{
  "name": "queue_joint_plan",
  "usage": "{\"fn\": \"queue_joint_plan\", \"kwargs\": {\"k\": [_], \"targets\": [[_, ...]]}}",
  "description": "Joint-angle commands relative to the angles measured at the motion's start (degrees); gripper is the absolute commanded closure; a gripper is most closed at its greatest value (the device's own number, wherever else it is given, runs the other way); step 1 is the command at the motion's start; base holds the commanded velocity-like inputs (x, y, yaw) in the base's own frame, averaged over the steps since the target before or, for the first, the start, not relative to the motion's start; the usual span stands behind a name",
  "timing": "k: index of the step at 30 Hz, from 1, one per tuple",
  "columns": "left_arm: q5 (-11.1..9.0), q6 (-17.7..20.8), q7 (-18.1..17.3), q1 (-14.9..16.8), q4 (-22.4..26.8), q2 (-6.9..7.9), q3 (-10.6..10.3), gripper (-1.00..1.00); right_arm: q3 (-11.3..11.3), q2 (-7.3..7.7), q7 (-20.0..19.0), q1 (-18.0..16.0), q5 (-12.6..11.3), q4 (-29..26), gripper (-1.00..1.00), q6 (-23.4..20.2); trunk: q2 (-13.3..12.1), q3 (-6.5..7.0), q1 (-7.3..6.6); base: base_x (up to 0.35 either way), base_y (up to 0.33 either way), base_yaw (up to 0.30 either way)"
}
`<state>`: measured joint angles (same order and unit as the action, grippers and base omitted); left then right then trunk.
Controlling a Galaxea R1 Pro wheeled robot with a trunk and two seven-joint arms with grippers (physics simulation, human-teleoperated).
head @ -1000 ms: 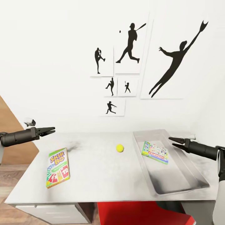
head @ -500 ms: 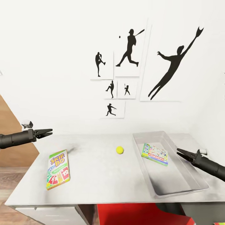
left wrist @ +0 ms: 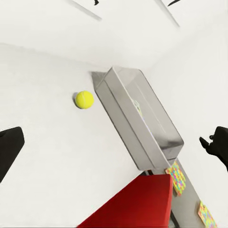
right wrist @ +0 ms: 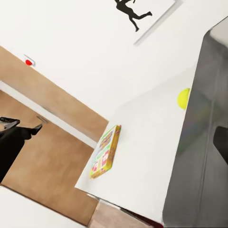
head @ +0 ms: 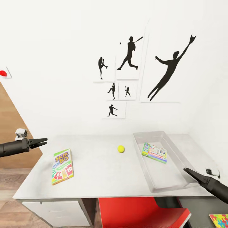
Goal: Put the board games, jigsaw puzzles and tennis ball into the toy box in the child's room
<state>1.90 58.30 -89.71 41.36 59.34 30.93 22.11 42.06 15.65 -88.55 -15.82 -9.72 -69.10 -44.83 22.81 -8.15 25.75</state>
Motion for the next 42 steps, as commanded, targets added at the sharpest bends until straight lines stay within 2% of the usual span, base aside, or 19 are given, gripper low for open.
{"fn": "queue_joint_plan", "kwargs": {"k": [1,8,9,17,24,35,37,38,42], "targets": [[0.13,0.6,-0.29,-0.15,0.01,0.38,0.01,-1.0,0.03,-0.25,-0.19,0.61,-0.7,-0.41,-1.0,-0.26,0.11,-0.03,0.03,-0.072,0.0,0.0],[-1.98,0.6,-0.29,-2.15,-0.01,1.67,-0.04,-1.0,0.02,-2.8,-0.21,5.07,-3.83,-5.02,-1.0,1.35,0.11,0.64,0.03,-0.032,0.0,0.0],[-1.98,0.6,-0.29,-2.15,-0.01,1.67,-0.04,-1.0,0.02,-2.8,-0.21,5.07,-3.83,-5.02,-1.0,1.35,0.11,0.73,0.03,-0.015,0.0,0.0],[-5.38,0.59,-0.29,-5.95,-0.02,2.09,0.06,-1.0,0.04,-5.93,-0.21,8.74,-4.69,-11.97,-1.0,1.86,0.11,1.49,0.03,-0.006,0.0,0.0],[-8.3,0.65,-0.29,-7.26,-0.01,3.04,0.01,-1.0,-0.06,-7.42,-0.22,10.6,-4.84,-15.13,-1.0,1.91,0.11,2.15,0.03,-0.001,0.0,0.0],[-9.06,0.62,-0.29,-7.59,0.1,3.5,-0.36,-1.0,-0.24,-7.83,0.08,11.05,-4.56,-15.38,-1.0,2.24,0.11,2.5,0.03,0.0,0.0,0.0],[-9.08,0.6,-0.29,-7.62,0.18,3.38,-0.45,-1.0,-0.26,-8.18,0.27,11.09,-4.14,-15.27,-1.0,2.39,0.11,2.51,0.03,0.0,0.0,0.0],[-9.09,0.59,-0.29,-7.63,0.26,3.21,-0.73,-1.0,-0.15,-9.07,0.41,11.1,-3.89,-15.42,-1.0,2.49,0.11,2.51,0.03,0.0,0.0,0.0],[-9.1,0.59,-0.29,-7.62,0.31,3.14,-1.27,-1.0,-0.07,-9.79,0.45,11.08,-3.8,-15.35,-1.0,2.53,0.11,2.52,0.03,0.0,0.0,0.0]]}}
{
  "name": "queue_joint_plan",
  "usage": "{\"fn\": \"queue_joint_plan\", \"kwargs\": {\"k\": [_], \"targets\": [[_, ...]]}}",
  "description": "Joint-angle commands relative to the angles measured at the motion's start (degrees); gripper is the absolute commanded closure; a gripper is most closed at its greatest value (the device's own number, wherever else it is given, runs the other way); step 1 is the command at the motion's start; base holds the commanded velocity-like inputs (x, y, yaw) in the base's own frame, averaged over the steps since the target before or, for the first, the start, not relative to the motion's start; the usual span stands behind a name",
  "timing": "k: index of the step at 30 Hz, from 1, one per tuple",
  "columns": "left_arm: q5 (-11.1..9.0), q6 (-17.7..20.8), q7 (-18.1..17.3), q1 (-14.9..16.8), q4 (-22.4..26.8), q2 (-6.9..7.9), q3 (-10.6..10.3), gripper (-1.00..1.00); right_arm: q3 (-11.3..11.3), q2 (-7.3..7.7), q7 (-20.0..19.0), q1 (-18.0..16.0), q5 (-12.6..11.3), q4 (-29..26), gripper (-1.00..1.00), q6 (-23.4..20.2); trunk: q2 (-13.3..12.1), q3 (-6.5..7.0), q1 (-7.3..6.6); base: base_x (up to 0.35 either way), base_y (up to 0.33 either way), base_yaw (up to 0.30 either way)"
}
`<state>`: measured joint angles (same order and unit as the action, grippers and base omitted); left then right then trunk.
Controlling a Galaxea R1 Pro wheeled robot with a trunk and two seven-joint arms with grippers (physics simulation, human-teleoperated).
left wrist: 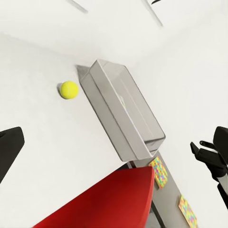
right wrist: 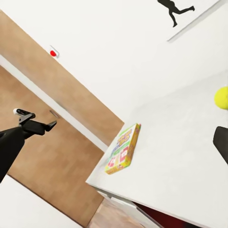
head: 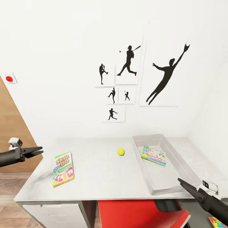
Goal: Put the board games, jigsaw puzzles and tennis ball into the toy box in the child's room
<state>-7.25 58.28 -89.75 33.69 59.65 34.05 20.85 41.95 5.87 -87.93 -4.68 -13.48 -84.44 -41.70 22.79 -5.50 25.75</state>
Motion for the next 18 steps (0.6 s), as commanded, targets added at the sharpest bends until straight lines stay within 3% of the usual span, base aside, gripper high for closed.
{"fn": "queue_joint_plan", "kwargs": {"k": [1,18], "targets": [[0.05,0.61,-0.25,0.05,0.01,0.01,-0.19,-1.0,0.05,-0.12,-0.17,-0.05,-0.04,-0.03,-1.0,-0.6,0.13,-0.13,0.04,0.0,0.0,0.0],[0.0,0.6,-0.25,0.06,0.03,-0.03,-1.82,-1.0,0.07,-0.67,-0.13,-0.06,-0.21,-0.24,-1.0,-0.64,0.13,-0.13,0.04,0.0,0.0,0.0]]}}
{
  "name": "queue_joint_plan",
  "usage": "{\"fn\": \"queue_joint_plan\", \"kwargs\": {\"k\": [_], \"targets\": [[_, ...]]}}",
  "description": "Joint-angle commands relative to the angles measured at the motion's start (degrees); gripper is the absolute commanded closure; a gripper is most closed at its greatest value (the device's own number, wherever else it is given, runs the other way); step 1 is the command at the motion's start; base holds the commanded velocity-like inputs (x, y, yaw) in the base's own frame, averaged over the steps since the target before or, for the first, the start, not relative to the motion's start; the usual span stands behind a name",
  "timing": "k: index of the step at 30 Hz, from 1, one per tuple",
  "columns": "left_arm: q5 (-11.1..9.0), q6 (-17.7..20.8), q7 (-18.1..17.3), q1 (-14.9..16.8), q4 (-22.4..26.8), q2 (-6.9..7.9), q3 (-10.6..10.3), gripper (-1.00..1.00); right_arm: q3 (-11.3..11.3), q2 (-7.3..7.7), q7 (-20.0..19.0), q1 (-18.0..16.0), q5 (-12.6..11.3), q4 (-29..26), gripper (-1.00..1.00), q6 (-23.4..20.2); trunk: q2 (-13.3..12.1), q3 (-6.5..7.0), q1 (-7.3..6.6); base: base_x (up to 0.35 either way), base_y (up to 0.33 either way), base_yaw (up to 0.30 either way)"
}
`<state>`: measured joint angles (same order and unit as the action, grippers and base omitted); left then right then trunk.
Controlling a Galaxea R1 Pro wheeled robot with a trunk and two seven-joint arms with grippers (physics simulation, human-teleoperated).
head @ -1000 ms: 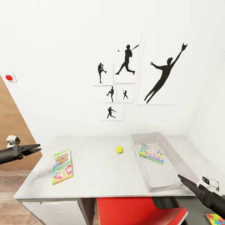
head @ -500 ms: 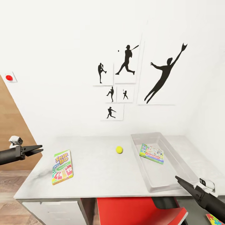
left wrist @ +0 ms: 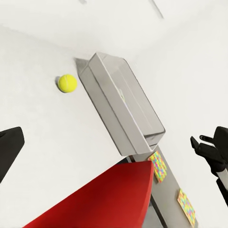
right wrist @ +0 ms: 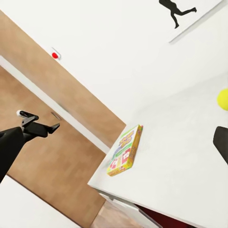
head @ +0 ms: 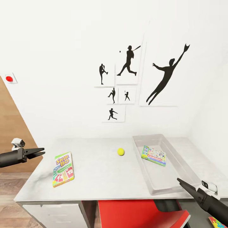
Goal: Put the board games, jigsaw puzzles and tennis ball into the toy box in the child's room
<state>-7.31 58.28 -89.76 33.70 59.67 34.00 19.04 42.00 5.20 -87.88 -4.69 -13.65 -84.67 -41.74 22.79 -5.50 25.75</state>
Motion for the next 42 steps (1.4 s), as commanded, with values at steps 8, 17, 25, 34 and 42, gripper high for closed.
{"fn": "queue_joint_plan", "kwargs": {"k": [8,17,25,34,42], "targets": [[0.09,0.61,-0.24,0.05,0.0,0.02,0.0,-1.0,-0.27,-0.23,-0.18,-0.05,0.09,-0.16,-1.0,-0.56,0.13,-0.03,0.04,0.0,0.0,-0.004],[0.02,0.61,-0.24,0.06,-0.09,0.02,-0.07,-1.0,-0.05,-0.79,-0.44,-0.05,-0.22,0.22,-1.0,-0.54,0.13,0.57,0.04,-0.002,0.0,-0.101],[0.05,0.61,-0.24,0.11,-0.15,0.02,-0.06,-1.0,0.08,-0.89,-0.52,-0.05,-0.5,0.26,-1.0,-0.54,0.13,1.23,0.04,-0.115,0.0,-0.17],[0.02,0.61,-0.24,0.13,-0.17,0.2,0.19,-1.0,0.02,-0.96,-0.29,-0.05,-0.53,0.22,-1.0,-0.54,0.13,1.98,0.04,-0.131,0.0,-0.19],[-0.06,0.61,-0.24,0.13,-0.24,0.27,0.39,-1.0,-0.06,-0.98,-0.17,-0.05,-0.09,0.3,-1.0,-0.57,0.13,2.61,0.04,-0.204,0.0,-0.2]]}}
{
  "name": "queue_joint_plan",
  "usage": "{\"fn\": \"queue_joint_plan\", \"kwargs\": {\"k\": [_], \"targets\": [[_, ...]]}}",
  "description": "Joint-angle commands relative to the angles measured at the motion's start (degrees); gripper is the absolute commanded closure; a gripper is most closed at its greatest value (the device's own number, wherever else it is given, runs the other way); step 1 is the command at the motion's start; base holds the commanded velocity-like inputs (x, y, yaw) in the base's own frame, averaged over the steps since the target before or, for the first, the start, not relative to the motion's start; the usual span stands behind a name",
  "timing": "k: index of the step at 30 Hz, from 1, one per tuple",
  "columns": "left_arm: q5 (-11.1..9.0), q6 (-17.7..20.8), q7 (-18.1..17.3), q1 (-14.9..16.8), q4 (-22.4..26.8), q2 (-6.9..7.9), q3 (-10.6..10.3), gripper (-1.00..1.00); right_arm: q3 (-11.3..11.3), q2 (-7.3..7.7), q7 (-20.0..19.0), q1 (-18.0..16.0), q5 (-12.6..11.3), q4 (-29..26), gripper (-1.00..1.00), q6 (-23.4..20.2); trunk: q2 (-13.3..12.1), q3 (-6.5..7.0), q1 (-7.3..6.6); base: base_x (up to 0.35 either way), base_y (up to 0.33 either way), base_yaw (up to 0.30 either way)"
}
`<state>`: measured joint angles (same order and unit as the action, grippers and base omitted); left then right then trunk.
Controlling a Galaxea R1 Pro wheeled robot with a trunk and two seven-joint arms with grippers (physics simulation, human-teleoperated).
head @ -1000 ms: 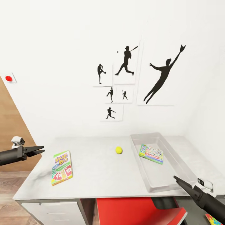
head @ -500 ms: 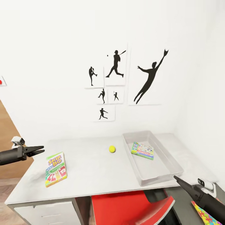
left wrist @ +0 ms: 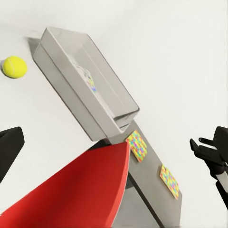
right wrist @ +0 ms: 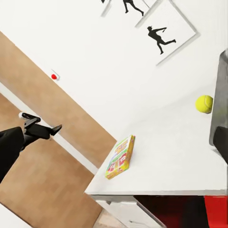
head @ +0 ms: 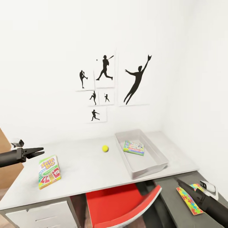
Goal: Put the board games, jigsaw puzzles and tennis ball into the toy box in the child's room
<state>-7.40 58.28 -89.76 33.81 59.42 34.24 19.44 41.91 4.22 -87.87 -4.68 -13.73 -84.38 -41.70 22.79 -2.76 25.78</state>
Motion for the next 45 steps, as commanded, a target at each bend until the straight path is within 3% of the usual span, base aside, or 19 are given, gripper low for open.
{"fn": "queue_joint_plan", "kwargs": {"k": [1,14,45], "targets": [[0.03,0.61,-0.24,0.02,0.01,0.03,0.01,-1.0,0.02,0.0,-0.15,-0.06,0.03,-0.02,-1.0,-0.6,0.13,-0.07,0.01,-0.301,0.0,-0.166],[-0.03,0.61,-0.24,0.02,0.0,0.01,0.07,-1.0,-0.04,0.0,0.24,-0.09,0.26,-0.16,-1.0,-0.76,0.13,0.16,0.01,-0.319,0.036,-0.103],[-0.07,0.45,-0.24,-0.06,-0.17,0.13,0.14,-1.0,0.07,0.0,0.33,-0.15,0.22,0.13,-1.0,-0.85,0.13,0.18,0.01,-0.222,0.199,-0.272]]}}
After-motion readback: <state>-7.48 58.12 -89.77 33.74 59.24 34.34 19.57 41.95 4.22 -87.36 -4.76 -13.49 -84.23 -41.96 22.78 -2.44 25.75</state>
